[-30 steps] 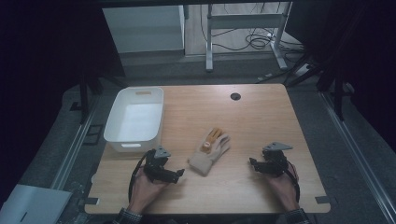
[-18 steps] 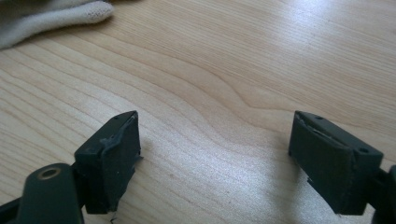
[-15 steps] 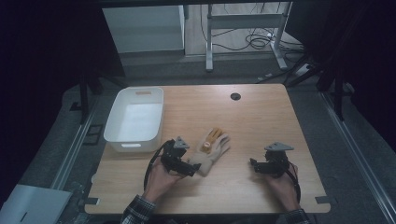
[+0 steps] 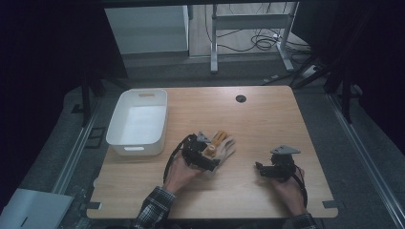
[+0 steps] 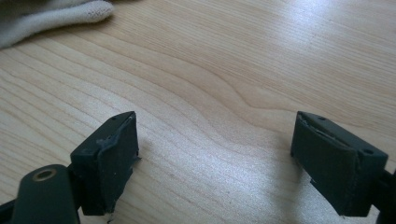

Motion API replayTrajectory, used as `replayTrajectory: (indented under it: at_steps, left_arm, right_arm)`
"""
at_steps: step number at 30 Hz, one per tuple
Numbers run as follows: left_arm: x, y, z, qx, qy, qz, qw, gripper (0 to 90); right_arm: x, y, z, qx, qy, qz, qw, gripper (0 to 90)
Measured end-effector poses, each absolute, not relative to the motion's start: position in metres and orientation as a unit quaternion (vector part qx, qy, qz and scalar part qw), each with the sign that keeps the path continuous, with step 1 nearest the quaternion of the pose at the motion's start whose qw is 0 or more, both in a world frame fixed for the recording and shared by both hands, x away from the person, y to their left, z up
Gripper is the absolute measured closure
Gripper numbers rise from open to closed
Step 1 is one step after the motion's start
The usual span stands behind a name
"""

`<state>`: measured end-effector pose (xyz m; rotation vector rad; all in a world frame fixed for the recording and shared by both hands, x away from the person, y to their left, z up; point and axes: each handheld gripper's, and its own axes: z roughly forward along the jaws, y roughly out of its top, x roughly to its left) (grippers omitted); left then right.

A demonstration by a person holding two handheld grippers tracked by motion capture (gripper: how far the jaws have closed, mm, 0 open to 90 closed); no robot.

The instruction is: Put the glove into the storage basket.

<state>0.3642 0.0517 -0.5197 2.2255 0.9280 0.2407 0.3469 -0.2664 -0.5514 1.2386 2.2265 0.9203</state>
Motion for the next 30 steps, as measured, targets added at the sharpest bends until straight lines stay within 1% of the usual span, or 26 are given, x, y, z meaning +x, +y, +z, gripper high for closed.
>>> replayTrajectory:
  at_steps: [5, 12, 16, 21, 23, 25, 28, 30]
  left_arm:
    - [0.377, 0.038, -0.525, 0.864, 0.359, 0.091, 0.342, 0.7]
    - [0.388, 0.021, -0.535, 0.875, 0.352, 0.104, 0.314, 0.0]
    - [0.390, 0.018, -0.541, 0.880, 0.352, 0.111, 0.299, 0.0]
    - [0.392, 0.017, -0.550, 0.882, 0.355, 0.112, 0.288, 2.4]
    - [0.392, 0.018, -0.551, 0.880, 0.360, 0.105, 0.293, 6.0]
    - [0.392, 0.020, -0.549, 0.879, 0.363, 0.097, 0.295, 11.6]
    - [0.390, 0.023, -0.545, 0.879, 0.360, 0.095, 0.296, 24.4]
    - [0.389, 0.024, -0.544, 0.880, 0.359, 0.096, 0.295, 37.2]
  right_arm:
    - [0.347, -0.266, -0.551, 0.446, 0.803, 0.331, 0.215, 15.1]
    - [0.347, -0.266, -0.551, 0.446, 0.803, 0.332, 0.214, 15.0]
    - [0.347, -0.266, -0.551, 0.446, 0.803, 0.332, 0.214, 14.9]
    - [0.347, -0.266, -0.551, 0.445, 0.803, 0.332, 0.214, 14.8]
    - [0.347, -0.266, -0.551, 0.446, 0.803, 0.332, 0.214, 14.9]
    - [0.347, -0.266, -0.551, 0.445, 0.803, 0.332, 0.214, 14.8]
    - [0.347, -0.266, -0.551, 0.445, 0.804, 0.332, 0.214, 14.8]
    - [0.347, -0.266, -0.551, 0.445, 0.803, 0.332, 0.214, 14.8]
